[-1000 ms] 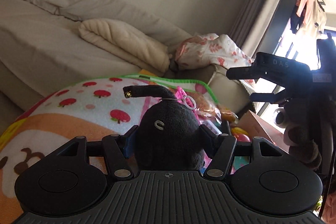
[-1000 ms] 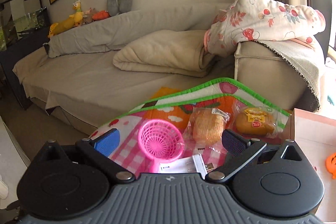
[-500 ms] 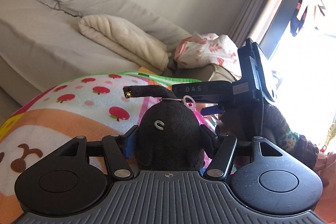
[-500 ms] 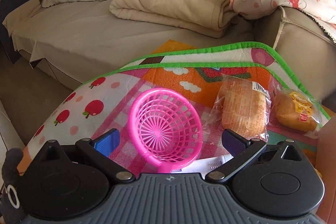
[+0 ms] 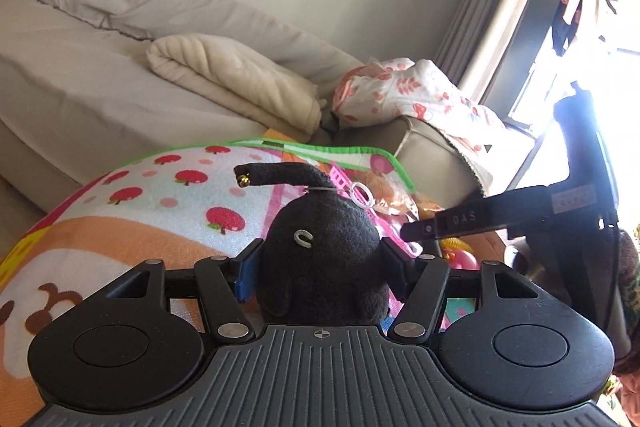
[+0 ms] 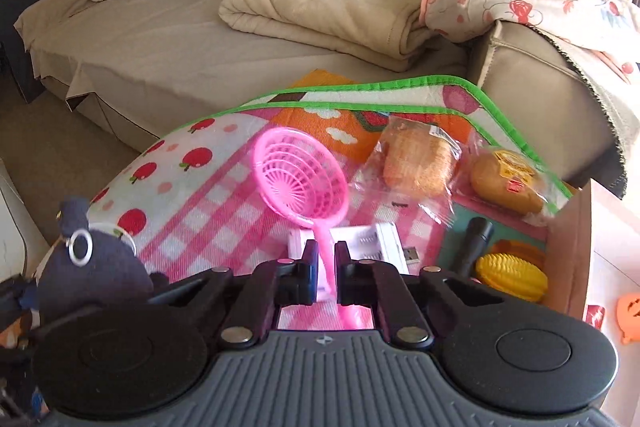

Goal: Organize objects
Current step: 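Grasp the black plush toy with the left tool while the right tool grasps the pink basket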

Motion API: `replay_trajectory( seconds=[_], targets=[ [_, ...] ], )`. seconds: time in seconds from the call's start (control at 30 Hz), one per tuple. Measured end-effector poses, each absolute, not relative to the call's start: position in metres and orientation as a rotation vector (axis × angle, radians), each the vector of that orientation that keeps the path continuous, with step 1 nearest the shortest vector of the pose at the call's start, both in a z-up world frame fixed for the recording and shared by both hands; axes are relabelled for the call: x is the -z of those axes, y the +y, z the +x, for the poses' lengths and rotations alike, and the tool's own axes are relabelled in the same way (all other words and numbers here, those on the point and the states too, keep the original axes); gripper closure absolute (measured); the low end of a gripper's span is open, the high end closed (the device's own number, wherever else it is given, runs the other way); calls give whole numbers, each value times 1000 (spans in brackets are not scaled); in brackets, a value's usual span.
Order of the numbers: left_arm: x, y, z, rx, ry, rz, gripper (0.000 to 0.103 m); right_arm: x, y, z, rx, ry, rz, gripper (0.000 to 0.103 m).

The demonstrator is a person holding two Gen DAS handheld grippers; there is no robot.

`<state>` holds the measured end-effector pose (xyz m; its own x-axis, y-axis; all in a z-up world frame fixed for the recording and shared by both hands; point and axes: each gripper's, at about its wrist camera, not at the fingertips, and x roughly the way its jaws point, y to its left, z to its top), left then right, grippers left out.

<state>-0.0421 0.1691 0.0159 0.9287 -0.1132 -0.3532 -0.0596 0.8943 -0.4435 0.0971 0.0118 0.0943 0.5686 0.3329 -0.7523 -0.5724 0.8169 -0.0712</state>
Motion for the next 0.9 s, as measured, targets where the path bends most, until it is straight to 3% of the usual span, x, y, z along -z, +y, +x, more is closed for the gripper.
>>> replay_trajectory(
  seconds=[0.07, 0.1, 0.17, 0.2, 0.23, 0.27, 0.67, 0.73, 0.87, 0.9],
  targets=[
    [-18, 164, -41, 40, 396, -432, 37, -99, 4, 87, -562, 764, -347, 94],
    [-19, 161, -40, 47, 402, -419, 37, -102, 1, 84, -577, 739, -356, 89],
    [-19, 158, -40, 60, 405, -396, 37, -108, 0, 83, -596, 706, -350, 63],
    [-18, 156, -40, 62, 407, -389, 37, -112, 1, 84, -608, 689, -333, 37],
    [-17, 156, -40, 65, 411, -392, 37, -114, 3, 86, -621, 674, -320, 20],
    [-16, 158, -40, 68, 410, -401, 37, -115, 5, 90, -631, 666, -313, 17],
    [-12, 168, -42, 95, 396, -481, 37, -62, 48, 195, -617, 982, -77, 13],
    [-11, 170, -42, 97, 396, -494, 37, -58, 52, 200, -618, 969, -63, 5],
    [-10, 171, -41, 98, 398, -510, 37, -55, 64, 194, -638, 947, -111, 7],
    [-10, 172, -41, 98, 398, -511, 37, -55, 68, 190, -638, 935, -142, 13]
  ],
)
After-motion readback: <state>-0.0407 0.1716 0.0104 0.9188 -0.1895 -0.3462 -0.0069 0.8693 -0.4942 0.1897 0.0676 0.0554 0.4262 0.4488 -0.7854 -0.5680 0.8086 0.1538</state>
